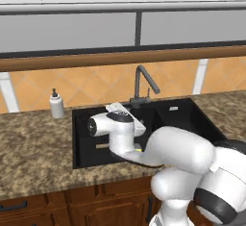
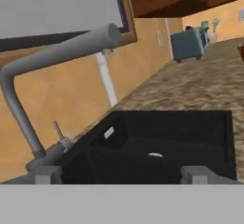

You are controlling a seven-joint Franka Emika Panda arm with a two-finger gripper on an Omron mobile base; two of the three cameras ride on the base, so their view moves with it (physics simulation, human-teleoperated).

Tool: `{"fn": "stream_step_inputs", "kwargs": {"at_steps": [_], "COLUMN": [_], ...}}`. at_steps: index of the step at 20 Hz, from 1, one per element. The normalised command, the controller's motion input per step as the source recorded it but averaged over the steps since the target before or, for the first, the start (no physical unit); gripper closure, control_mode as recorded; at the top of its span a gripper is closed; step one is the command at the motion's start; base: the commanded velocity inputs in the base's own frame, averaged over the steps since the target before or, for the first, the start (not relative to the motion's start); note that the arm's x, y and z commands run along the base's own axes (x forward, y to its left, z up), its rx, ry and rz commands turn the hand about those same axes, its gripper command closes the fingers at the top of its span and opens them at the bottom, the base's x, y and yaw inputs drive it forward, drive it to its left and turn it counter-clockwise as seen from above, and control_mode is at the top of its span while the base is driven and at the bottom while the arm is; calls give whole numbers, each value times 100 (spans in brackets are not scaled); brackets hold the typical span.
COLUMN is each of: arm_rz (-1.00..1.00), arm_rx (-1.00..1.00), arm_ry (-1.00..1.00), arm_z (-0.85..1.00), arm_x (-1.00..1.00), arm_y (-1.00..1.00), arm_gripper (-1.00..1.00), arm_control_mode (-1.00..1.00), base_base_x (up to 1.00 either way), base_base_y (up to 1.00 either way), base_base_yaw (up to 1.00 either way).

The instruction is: Pick the pan and sponge and place them into the sink. Then turn on the water.

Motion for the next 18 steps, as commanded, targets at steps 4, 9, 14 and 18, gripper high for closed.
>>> {"fn": "stream_step_inputs", "kwargs": {"at_steps": [4,9,14,18], "arm_rz": [0,-4,-10,-11], "arm_rx": [29,42,55,50], "arm_ry": [-33,-15,-2,-13], "arm_z": [66,60,30,7], "arm_x": [-100,-100,-86,-44], "arm_y": [-3,-31,-71,-73], "arm_gripper": [-100,-100,-100,-100], "arm_control_mode": [-100,-100,-100,-100], "base_base_x": [0,0,0,0], "base_base_y": [0,0,0,0], "base_base_yaw": [0,0,0,0]}}
